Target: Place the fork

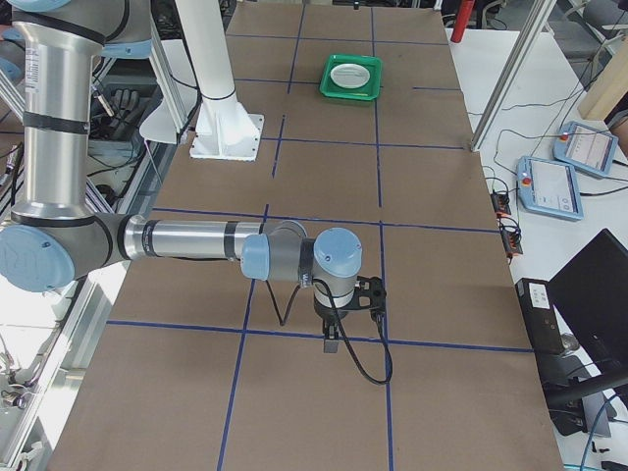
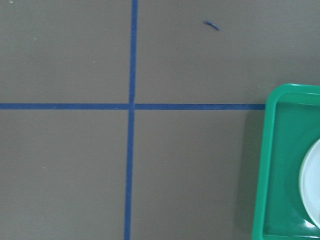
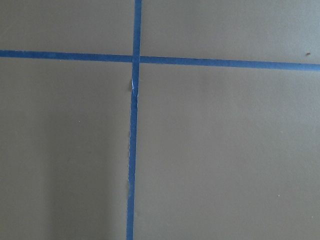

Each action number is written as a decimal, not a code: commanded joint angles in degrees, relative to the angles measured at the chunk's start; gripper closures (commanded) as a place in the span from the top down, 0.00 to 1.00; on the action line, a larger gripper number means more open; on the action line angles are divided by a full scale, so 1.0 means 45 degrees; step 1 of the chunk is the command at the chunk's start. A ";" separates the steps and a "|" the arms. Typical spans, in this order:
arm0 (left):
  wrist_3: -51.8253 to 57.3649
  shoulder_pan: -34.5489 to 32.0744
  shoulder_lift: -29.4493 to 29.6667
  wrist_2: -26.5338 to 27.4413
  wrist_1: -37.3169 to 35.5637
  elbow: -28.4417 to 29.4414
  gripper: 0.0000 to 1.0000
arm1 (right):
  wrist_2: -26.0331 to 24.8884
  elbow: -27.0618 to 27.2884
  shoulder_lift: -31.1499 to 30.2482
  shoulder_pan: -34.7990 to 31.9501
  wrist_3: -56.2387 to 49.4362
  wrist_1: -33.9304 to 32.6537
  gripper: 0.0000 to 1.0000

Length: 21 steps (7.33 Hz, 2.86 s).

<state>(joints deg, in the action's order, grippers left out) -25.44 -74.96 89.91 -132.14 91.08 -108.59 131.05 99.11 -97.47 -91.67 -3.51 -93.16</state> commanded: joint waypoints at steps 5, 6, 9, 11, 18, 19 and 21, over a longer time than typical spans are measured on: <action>-0.5295 0.4386 0.0255 0.1862 0.6100 0.2193 1.00 | 0.0000 0.0008 -0.0001 -0.0001 -0.0001 0.0000 1.00; -0.5419 0.4856 0.0526 0.2212 0.6127 0.2391 1.00 | 0.0000 0.0008 -0.0001 -0.0001 -0.0001 0.0000 1.00; -0.5965 0.5775 0.1599 0.2683 0.6088 0.3268 0.99 | 0.0000 0.0008 -0.0001 -0.0001 -0.0001 0.0000 1.00; -0.5929 0.5837 0.1720 0.2723 0.6166 0.3623 0.81 | 0.0000 -0.0012 -0.0001 -0.0001 -0.0001 0.0000 1.00; -0.5851 0.6013 0.2033 0.2626 0.6147 0.3936 0.35 | 0.0000 0.0008 -0.0001 -0.0001 -0.0001 0.0000 1.00; -0.5850 0.5994 0.1994 0.2606 0.6108 0.3839 0.17 | 0.0000 -0.0012 -0.0001 -0.0001 -0.0001 0.0000 1.00; -0.5870 0.5935 0.1974 0.2606 0.6088 0.3702 0.00 | 0.0000 0.0008 -0.0001 -0.0001 -0.0001 0.0000 1.00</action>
<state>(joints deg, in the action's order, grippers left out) -51.79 -48.12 98.88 -120.38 118.54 -91.47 131.04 99.08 -97.47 -91.67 -3.52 -93.17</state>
